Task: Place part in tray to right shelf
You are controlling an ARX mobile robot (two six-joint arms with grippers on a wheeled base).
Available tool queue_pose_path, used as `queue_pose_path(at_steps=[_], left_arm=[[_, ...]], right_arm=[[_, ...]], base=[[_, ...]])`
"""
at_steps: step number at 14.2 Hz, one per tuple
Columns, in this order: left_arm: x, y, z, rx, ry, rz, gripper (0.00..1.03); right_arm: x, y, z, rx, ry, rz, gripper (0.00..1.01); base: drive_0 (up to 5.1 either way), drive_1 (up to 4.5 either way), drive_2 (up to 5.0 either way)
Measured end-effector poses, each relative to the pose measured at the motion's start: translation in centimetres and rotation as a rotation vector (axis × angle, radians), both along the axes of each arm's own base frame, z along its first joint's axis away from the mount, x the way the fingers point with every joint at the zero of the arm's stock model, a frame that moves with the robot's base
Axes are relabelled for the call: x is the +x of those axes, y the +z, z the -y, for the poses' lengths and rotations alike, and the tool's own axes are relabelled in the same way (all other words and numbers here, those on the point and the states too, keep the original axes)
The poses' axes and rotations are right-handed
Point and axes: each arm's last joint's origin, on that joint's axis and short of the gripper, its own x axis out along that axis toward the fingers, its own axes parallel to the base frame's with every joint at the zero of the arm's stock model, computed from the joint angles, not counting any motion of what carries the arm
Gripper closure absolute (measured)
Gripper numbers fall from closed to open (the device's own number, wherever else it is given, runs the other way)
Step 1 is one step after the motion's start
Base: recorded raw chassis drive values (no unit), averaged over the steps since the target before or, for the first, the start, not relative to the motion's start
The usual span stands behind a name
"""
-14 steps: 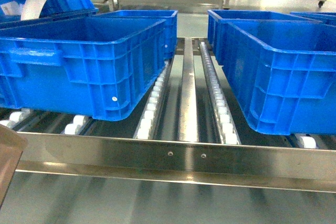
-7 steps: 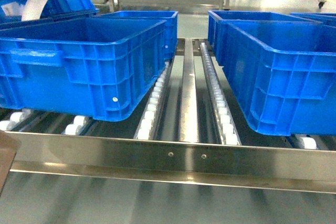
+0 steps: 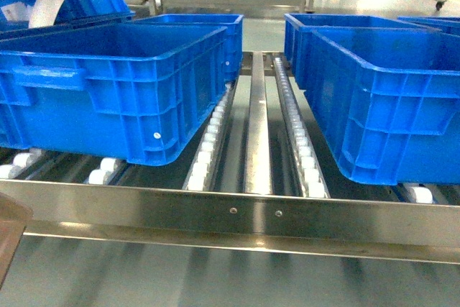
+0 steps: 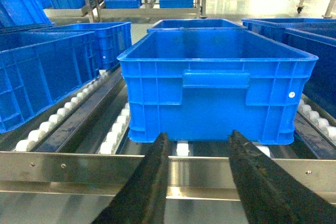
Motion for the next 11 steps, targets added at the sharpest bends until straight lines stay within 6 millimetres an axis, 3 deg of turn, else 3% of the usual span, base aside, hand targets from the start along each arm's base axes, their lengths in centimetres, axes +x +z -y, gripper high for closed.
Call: queue_pose_path(at_steps=[3,4,11], left_arm=[[0.00,0.00,0.00,0.000,0.000,0.000,0.90],[0.00,0.00,0.00,0.000,0.000,0.000,0.90],[0.00,0.00,0.00,0.000,0.000,0.000,0.90]], right_arm=[[0.00,0.00,0.00,0.000,0.000,0.000,0.10],[0.00,0.00,0.00,0.002,0.000,0.000,0.02],[0.00,0.00,0.00,0.002,0.000,0.000,0.03]], base=[[0.0,0.00,0.0],[0.0,0.00,0.0],[0.0,0.00,0.0]])
